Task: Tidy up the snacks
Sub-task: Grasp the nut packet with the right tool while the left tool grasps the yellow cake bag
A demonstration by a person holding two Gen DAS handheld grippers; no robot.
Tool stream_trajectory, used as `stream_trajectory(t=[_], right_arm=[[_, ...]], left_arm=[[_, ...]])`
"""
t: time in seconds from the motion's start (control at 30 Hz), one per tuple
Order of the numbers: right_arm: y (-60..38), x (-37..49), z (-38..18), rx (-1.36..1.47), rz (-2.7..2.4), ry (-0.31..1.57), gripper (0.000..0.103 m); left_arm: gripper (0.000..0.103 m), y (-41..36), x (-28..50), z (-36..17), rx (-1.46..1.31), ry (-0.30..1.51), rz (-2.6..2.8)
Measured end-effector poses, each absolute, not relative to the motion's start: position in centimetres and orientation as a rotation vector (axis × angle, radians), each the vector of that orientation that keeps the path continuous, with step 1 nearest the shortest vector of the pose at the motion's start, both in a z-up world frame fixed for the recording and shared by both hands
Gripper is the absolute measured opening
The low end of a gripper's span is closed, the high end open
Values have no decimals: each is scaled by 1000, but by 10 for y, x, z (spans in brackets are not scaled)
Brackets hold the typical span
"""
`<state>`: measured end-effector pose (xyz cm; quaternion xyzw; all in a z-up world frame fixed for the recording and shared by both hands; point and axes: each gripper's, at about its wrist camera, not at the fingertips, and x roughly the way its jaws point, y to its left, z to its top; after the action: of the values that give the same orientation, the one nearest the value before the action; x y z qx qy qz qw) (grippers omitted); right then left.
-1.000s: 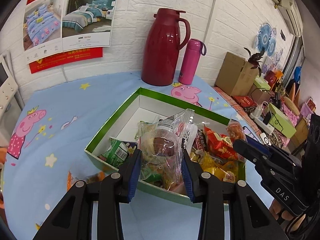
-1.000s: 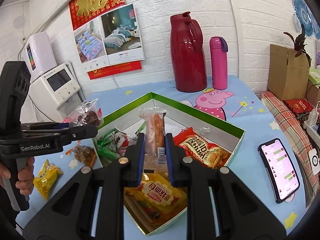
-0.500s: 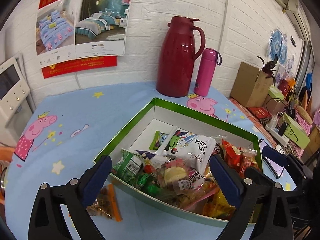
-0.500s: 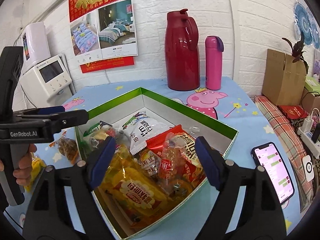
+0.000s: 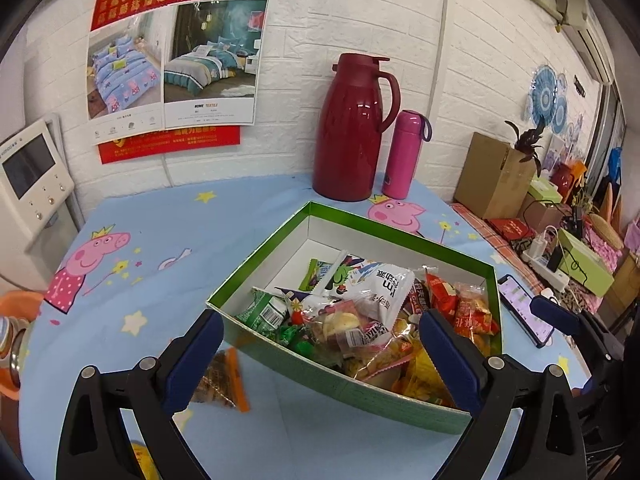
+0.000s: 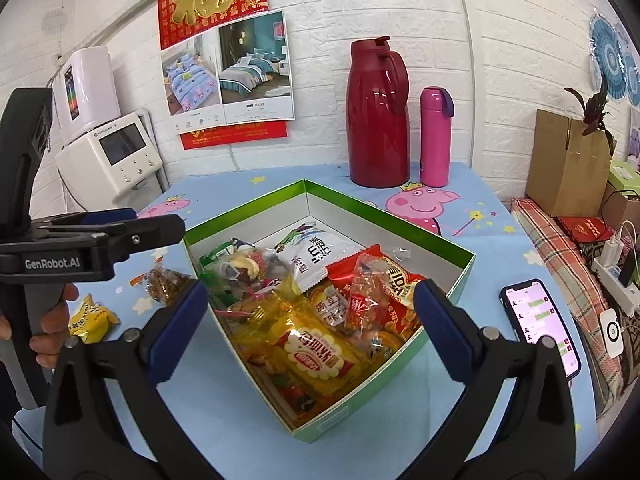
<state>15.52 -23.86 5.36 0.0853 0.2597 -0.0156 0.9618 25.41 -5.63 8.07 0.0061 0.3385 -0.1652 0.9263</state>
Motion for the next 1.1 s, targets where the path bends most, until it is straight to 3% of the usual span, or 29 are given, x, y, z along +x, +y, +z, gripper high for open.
stream_trajectory(t=[0.3, 0.6, 0.83, 1.1], right_arm=[[-219, 127, 62, 193, 21, 489, 102], [-192, 101, 59, 214, 75, 454, 102], [-175, 96, 50, 272, 160, 428, 102], [-141, 104, 32, 224, 243, 544, 102]], left_arm=[[100, -43, 208, 100, 25, 633, -351], [100, 23, 159, 98, -31, 642, -309], [100, 97, 141, 80, -69, 742, -199], [100, 145, 149, 43, -188, 838, -148]])
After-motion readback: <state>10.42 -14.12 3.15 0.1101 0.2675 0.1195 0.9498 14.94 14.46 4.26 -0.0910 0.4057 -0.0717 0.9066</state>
